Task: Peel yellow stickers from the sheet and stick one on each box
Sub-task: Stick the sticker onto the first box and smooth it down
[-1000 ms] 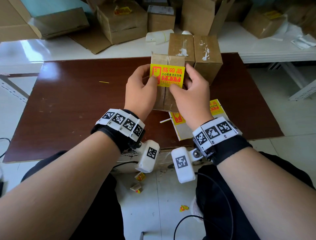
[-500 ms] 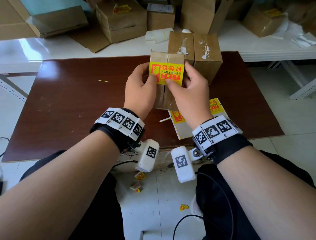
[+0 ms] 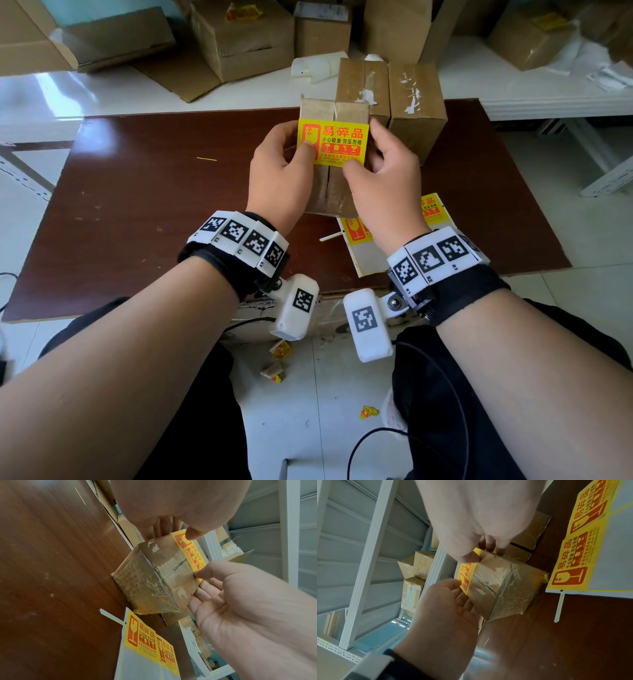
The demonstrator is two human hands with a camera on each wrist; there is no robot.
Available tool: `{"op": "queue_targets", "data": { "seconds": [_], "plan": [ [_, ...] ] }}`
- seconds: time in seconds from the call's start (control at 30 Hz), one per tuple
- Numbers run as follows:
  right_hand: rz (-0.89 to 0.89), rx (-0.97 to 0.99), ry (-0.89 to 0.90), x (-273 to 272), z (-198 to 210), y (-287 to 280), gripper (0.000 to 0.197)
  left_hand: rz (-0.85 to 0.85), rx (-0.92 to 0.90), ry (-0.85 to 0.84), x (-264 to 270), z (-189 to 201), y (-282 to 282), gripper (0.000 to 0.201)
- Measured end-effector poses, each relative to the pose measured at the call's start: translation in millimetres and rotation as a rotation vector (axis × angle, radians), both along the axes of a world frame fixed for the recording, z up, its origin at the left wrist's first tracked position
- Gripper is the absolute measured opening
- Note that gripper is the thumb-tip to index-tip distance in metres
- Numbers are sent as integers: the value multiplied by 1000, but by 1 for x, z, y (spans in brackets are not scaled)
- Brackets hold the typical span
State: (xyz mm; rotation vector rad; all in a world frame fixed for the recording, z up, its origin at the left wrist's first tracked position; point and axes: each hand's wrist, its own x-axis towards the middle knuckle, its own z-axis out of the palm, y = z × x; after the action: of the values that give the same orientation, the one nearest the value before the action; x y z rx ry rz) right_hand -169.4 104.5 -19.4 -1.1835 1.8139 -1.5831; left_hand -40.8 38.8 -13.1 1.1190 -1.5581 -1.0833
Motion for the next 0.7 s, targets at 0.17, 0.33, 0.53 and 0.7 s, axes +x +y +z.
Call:
{"op": "queue_targets", "data": {
  "seconds": [0.17, 0.33, 0.53, 0.7],
  "plan": [
    [-18, 12, -6, 0, 0, -1, 63, 0, -4, -8, 0, -2, 0, 40],
    [-44, 2, -54, 2, 6, 2, 64, -54, -98, -98, 2, -6, 3, 58],
    [-57, -19, -56, 6, 8, 2, 64, -79, -130, -137, 3, -4, 3, 52],
    [-68, 0, -63, 7, 4, -2, 71, -81, -83, -106, 3, -3, 1, 50]
  ]
}}
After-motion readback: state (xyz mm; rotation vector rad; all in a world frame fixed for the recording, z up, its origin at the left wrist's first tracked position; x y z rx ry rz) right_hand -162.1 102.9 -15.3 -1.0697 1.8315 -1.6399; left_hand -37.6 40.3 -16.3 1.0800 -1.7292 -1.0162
